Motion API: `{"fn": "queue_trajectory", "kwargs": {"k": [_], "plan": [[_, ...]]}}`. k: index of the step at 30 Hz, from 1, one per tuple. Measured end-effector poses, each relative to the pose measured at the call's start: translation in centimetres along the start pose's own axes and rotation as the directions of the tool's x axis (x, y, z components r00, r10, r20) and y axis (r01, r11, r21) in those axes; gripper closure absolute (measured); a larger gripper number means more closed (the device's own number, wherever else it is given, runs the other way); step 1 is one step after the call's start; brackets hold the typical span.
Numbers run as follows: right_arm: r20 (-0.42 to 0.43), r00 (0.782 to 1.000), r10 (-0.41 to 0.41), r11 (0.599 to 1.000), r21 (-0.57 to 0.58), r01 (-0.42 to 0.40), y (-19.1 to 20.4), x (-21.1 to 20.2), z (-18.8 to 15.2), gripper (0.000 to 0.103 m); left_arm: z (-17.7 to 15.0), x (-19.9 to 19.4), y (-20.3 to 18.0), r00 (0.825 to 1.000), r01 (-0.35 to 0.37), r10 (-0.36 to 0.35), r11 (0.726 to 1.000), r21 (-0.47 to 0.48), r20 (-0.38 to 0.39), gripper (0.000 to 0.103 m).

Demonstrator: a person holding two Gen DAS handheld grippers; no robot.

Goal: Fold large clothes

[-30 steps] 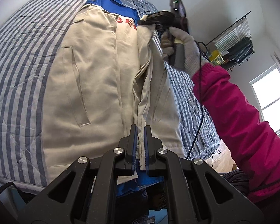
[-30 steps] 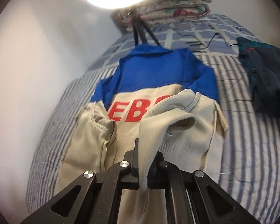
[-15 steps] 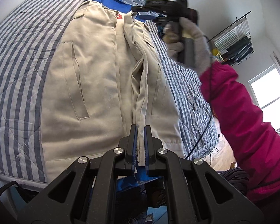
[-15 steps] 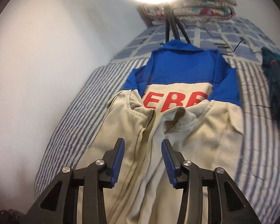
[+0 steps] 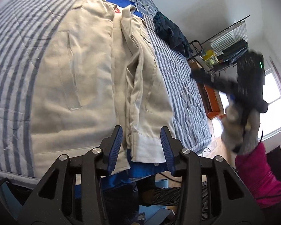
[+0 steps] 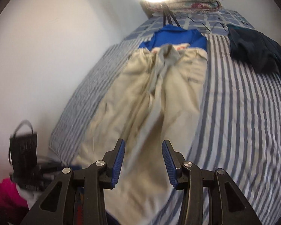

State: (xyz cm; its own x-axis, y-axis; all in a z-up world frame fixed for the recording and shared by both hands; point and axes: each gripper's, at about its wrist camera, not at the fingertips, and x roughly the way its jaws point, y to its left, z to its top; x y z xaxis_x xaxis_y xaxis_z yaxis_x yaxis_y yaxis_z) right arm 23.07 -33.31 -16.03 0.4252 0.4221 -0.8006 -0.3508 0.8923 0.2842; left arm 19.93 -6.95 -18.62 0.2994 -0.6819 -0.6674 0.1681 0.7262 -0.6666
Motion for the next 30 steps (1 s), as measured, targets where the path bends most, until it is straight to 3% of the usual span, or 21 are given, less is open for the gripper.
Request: {"fn": "queue_trajectory", "kwargs": {"k": [6,9,16,25,27,28,30], "plan": [[-0.098,0.995,-0.023,0.996,0.088,0.032,-0.7,0.7,-8.4,0.059,0.8,2.9,-0.4,0.999,-0.004,0.003,1.0,-0.016,-0.039,0.061],[-0.146,0.988,0.051,0.986,0.164,-0.027,-1.9,1.9,-10.8,0.057,1.2,4.5,-0.7,0.998,-0.024,0.023,1.0,-0.007,-0.059,0.061],[-0.176,0.966,0.191,0.965,0.214,-0.152,-3.0,3.7,-13.2,0.055,1.4,7.0,-0.5,0.991,-0.104,0.105,0.994,0.022,-0.087,0.061],[-0.197,0.955,0.219,0.962,0.208,-0.178,-3.3,5.3,-13.8,0.055,1.3,8.6,0.7,0.987,-0.1,0.103,0.995,0.027,-0.124,0.061],[-0.197,0.954,0.226,0.961,0.208,-0.185,-3.3,5.7,-13.6,0.057,1.2,8.9,0.8,0.986,-0.086,0.09,0.996,0.035,-0.137,0.074],[-0.197,0.953,0.23,0.96,0.207,-0.189,-3.2,6.0,-13.4,0.057,1.0,9.2,0.7,0.984,-0.088,0.095,0.995,0.05,-0.149,0.09],[-0.191,0.948,0.254,0.954,0.213,-0.212,-3.4,6.5,-13.2,0.065,0.7,9.4,0.2,0.983,-0.098,0.109,0.992,0.079,-0.146,0.094]]}}
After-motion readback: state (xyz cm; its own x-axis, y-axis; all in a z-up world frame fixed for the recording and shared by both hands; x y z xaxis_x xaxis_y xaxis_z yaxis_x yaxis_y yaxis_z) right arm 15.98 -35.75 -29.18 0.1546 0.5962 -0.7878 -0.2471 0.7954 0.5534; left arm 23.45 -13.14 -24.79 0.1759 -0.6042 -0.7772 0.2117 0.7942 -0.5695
